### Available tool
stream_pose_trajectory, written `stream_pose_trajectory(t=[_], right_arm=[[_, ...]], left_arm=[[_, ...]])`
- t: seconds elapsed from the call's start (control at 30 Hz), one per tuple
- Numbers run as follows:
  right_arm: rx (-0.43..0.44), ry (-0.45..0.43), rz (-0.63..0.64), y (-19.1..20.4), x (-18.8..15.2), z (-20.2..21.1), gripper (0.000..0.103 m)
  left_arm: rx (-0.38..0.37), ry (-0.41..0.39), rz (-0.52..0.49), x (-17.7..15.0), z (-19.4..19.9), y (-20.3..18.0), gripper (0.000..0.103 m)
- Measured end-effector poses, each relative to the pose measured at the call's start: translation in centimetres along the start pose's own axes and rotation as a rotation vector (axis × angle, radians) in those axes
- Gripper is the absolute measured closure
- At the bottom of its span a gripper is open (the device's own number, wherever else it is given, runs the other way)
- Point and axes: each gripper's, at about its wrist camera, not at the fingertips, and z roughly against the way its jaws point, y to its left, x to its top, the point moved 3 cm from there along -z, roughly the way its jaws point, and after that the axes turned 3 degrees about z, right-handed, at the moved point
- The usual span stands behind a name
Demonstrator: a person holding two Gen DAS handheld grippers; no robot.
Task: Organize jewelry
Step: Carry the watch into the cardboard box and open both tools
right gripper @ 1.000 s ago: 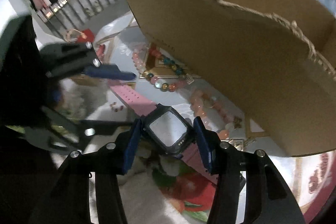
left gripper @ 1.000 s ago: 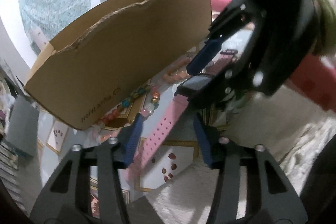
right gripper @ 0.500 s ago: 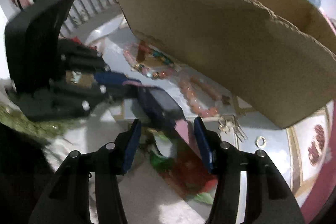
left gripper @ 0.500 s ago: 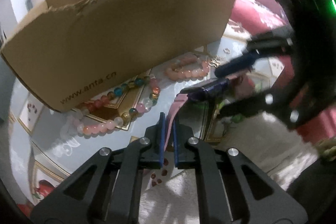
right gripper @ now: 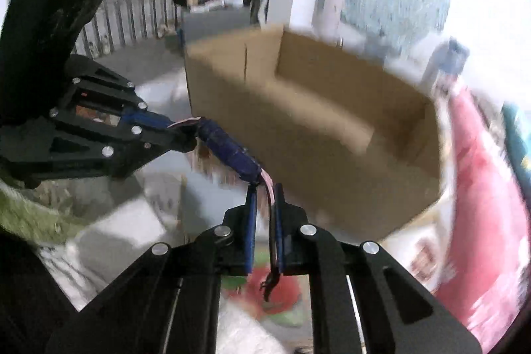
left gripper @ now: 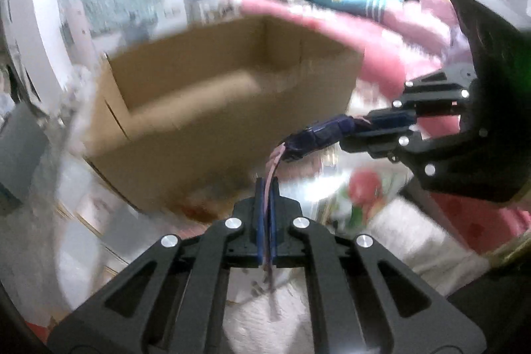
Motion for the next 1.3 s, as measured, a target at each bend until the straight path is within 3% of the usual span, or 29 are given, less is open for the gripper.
stream_pose_trajectory(t=[0.1,0.2,0.3,0.43,0.57,0.73,0.87,1.03,1.17,1.3], right_arm=[[0.007,-0.047,0.005,-2.1,3.9,1.3,0.093],[0.1,0.006,-0.079,-5.7,7.2,-0.7,0.093],[0.215,0.172,-0.211,-10.1,9.5,-6.4,0.093],[0.308,0.377,-0.342,-14.0,9.9,-13.5,0.093],[0.306,0.503,-0.413,-16.0,9.4,-19.7,0.092],[0.169,0.532,-0.371,-17.7,10.5,-22.8,0.089],[0.101,0.465,-0.331,-17.4,11.2,-21.5,0.074],[0.036,0.367,-0.303,-18.0,12.3,-19.6,0.074],[0.02,0.269,-0.308,-18.1,13.1,-16.0,0.074],[0.045,0.122,-0.33,-17.2,12.8,-8.3,0.074]], left_arm=[[0.021,-0.046,0.008,3.8,2.4,2.1,0.101],[0.016,-0.013,0.064,7.5,1.6,5.0,0.101],[0.015,0.105,0.113,10.6,-3.1,8.0,0.101],[0.003,0.321,0.167,12.2,-11.6,10.9,0.101],[-0.001,0.485,0.257,12.2,-17.6,13.4,0.099],[0.103,0.54,0.254,12.9,-20.9,15.0,0.081],[0.107,0.47,0.28,14.4,-20.5,15.8,0.065],[0.143,0.335,0.25,15.9,-17.8,15.5,0.048],[0.186,0.177,0.218,16.9,-12.5,14.9,0.038],[0.21,0.019,0.207,16.5,-5.0,13.9,0.023]])
